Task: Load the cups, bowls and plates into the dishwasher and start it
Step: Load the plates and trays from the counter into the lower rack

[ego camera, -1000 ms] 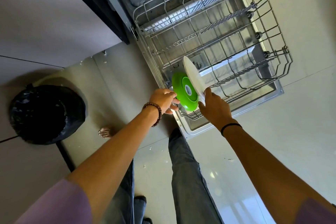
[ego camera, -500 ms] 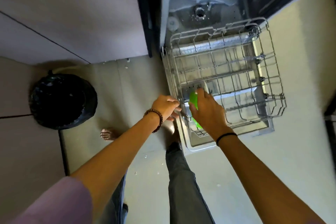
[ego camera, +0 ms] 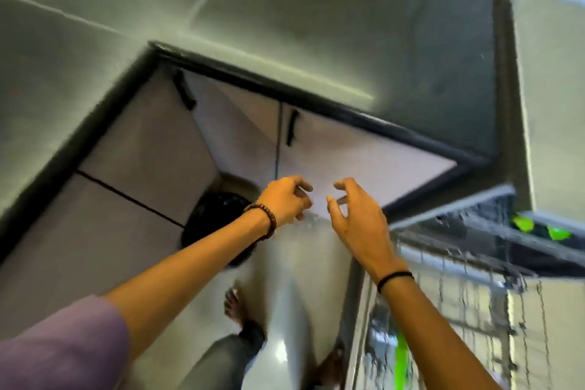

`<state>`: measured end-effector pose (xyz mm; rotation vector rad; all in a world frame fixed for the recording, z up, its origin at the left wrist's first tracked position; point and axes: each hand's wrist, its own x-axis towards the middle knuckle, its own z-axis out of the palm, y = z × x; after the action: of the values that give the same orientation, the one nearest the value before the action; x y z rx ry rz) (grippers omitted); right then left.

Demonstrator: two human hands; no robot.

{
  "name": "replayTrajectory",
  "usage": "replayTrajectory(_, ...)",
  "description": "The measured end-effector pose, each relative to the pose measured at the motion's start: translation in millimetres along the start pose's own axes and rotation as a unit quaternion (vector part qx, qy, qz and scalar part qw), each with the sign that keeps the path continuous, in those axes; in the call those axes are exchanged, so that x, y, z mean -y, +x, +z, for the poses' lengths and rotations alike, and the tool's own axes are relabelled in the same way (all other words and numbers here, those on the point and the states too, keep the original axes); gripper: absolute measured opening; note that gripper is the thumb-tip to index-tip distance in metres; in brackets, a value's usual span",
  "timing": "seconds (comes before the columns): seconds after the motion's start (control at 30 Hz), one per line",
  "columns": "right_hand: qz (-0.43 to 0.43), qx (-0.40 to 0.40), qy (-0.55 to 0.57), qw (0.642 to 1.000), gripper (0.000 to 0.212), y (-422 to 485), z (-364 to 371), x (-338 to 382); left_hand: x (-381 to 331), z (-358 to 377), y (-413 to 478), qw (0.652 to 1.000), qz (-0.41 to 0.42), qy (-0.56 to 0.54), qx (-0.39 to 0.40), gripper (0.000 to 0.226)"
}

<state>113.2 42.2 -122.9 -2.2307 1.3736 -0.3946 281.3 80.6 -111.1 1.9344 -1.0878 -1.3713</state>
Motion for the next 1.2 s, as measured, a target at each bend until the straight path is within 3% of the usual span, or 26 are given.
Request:
replayTrajectory(0.27, -0.165, -0.046, 0.035, 0.985, 0.022, 119.5, -38.8, 164.0, -51.8, -184.6, -37.7, 0.978, 0.097, -0.064, -0.172, 0.016)
replayTrajectory(0.57, -0.266, -0.039, 0.002, 0.963, 0.024, 200.6, -53.2, 274.7, -75.4, -288.7, -51.9, 0.947, 0.124, -0.103, -0.278, 0.02)
replayTrajectory(0.87, -0.285, 0.004, 0.006, 0.958, 0.029, 311.7, -35.4, 304.2, -91.0, -355.8, 14.1, 0.944, 0.093, -0.098, -0.302, 0.019)
replayTrajectory(1.2, -0.216, 0.064, 0.009, 0.974, 0.027, 479.5, -36.5, 268.9, -124.2, -424.8, 167.9, 0.918, 0.017, -0.228, -0.325, 0.013)
